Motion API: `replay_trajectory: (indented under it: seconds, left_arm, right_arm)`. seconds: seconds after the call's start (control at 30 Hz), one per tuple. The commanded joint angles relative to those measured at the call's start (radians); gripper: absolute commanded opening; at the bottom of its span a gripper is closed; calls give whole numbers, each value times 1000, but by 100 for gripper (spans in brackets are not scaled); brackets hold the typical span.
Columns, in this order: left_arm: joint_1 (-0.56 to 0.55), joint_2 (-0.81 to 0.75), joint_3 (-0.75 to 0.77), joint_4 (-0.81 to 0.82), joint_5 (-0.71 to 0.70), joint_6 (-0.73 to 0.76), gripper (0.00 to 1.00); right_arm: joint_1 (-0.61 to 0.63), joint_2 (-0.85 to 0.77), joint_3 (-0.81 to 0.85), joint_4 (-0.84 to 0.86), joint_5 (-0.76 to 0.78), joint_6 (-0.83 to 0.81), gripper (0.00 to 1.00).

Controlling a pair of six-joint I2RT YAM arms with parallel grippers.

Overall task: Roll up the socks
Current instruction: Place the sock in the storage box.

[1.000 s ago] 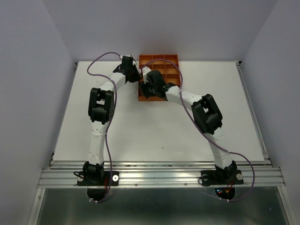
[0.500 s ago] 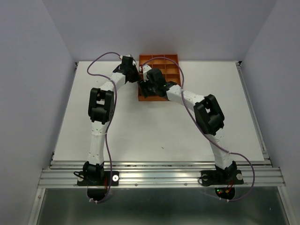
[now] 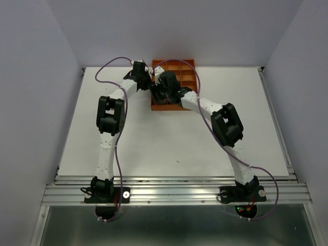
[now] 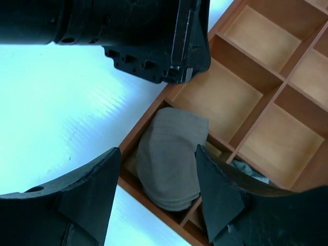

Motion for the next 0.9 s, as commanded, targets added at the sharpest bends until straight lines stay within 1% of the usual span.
replay_trajectory:
  seconds: [0.0, 0.33, 0.43, 0.47, 0.57, 0.77, 0.8, 0.87]
  left_arm:
    - [17, -1, -17, -6, 19, -73, 0]
    - [17, 0, -17, -6, 18, -75, 0]
    - [17, 2, -14, -6, 16, -76, 0]
    - [17, 3, -14, -7, 15, -78, 0]
    - [19, 4, -9, -7, 15, -79, 0]
    - [17, 5, -8, -9, 15, -81, 0]
    - [19, 5, -6, -9, 15, -82, 0]
    - [19, 7, -5, -9, 18, -84, 0]
  right_arm:
    - [10, 55, 88, 49, 46, -24, 66]
    - [1, 134, 141, 49, 54, -26, 66]
    - [1, 134, 131, 44, 17, -17, 65]
    - [1, 132, 127, 42, -30, -15, 66]
    - [1, 132, 113, 33, -79, 3, 65]
    - [1, 102, 38, 25, -132, 34, 64]
    - [1, 97, 32, 32, -135, 69, 64]
    - [1, 100, 26, 39, -133, 72, 64]
